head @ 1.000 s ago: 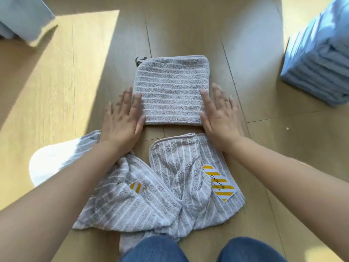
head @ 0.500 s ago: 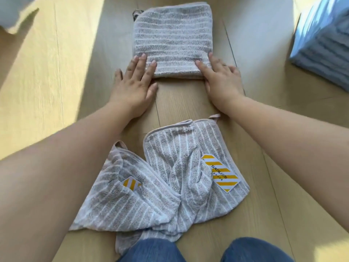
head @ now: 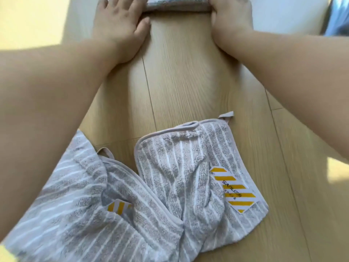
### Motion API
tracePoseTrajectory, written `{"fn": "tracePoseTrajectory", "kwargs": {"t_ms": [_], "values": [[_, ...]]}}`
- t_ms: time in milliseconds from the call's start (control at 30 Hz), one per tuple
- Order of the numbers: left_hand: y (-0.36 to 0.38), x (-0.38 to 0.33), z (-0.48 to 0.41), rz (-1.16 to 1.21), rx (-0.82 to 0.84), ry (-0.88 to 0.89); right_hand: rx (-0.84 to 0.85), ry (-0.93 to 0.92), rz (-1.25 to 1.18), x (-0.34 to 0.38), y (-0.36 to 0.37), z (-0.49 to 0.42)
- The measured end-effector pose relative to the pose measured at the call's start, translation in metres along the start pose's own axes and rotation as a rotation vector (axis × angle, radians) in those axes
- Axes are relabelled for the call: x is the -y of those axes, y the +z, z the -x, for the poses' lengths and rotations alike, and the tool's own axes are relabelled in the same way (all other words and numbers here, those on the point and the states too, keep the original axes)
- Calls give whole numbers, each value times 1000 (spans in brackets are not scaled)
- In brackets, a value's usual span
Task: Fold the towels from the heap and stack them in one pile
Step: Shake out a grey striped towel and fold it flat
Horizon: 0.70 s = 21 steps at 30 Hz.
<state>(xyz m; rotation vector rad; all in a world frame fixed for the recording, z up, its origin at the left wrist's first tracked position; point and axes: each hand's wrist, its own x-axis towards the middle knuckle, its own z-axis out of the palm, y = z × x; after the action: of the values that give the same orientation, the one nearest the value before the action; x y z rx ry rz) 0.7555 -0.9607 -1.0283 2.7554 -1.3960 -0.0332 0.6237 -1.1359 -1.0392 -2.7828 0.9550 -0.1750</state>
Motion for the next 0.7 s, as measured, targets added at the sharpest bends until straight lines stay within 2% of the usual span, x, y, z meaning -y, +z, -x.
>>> {"fn": "tracePoseTrajectory", "kwargs": {"t_ms": [167, 567, 700], "values": [[-1, -2, 7, 66, 37, -127, 52, 16, -39, 1, -3, 5], [-3, -6, 13, 74, 114, -195, 57, 13, -25, 2, -1, 15], [-11, -21, 36, 94, 222, -296, 84, 60, -81, 8, -9, 36]]}}
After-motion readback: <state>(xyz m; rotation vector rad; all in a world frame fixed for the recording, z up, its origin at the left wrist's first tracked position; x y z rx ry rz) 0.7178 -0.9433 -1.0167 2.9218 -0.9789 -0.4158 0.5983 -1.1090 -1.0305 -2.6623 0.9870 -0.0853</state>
